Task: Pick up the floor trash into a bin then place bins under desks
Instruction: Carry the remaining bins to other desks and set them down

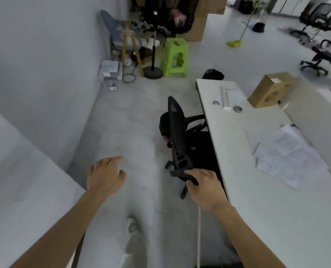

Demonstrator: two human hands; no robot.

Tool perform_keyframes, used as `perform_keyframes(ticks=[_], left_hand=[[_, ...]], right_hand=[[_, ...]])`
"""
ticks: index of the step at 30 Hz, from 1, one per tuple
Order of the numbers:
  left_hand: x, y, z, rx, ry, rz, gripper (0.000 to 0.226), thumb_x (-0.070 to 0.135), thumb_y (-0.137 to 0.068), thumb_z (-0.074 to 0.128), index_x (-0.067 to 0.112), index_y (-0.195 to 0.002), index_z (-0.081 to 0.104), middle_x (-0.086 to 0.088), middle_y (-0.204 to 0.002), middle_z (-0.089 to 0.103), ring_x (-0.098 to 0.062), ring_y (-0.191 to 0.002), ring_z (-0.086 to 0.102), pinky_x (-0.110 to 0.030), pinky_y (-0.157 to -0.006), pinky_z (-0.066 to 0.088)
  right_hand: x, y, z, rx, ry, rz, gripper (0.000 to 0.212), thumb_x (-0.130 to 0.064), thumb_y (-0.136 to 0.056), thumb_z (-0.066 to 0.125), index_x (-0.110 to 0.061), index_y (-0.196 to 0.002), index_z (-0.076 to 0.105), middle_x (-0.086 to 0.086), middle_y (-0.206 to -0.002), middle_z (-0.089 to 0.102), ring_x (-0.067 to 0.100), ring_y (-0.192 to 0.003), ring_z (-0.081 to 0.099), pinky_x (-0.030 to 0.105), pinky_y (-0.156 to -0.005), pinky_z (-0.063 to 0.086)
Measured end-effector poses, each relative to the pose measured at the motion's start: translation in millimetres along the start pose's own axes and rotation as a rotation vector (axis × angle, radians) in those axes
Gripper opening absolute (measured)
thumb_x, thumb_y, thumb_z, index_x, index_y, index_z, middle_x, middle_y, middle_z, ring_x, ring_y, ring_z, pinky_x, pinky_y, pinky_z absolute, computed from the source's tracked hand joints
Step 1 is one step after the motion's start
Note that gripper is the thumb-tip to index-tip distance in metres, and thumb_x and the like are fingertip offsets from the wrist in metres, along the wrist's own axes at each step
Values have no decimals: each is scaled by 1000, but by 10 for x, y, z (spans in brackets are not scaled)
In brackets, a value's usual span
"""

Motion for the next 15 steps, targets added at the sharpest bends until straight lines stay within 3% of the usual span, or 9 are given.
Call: perform_keyframes(ticks=[8, 12, 15], left_hand=[[-231, -2397, -527, -42, 2, 6, 57, 38, -93, 49, 29, -149, 39, -5, -149, 48, -30, -139, 39, -46, -114, 29], [-19, -3439, -901, -48, -18, 61, 57, 39, -92, 50, 30, -148, 40, -4, -149, 48, -29, -138, 40, -45, -114, 30], [209, -4261, -1104, -39, -36, 127, 56, 39, -93, 49, 29, -148, 40, -5, -149, 47, -29, -138, 40, -46, -114, 30]], right_hand=[[-439, -2356, 62, -19, -57, 35, 47, -46, -89, 44, -30, -131, 59, -10, -130, 62, 23, -126, 53, 43, -100, 50], [-617, -3262, -125, 40, -115, 73, 39, -37, -93, 51, -30, -130, 59, -9, -129, 63, 23, -125, 54, 43, -100, 51], [-576, -3963, -147, 47, -133, 133, 44, -44, -92, 47, -32, -133, 56, -9, -131, 61, 24, -127, 52, 44, -103, 49]])
Point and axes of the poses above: each hand's wrist, its own y-axis away from the middle knuckle, its own z-axis out of the palm, x = y × z, the point moved 8 cm from there along -y, towards the middle knuckle
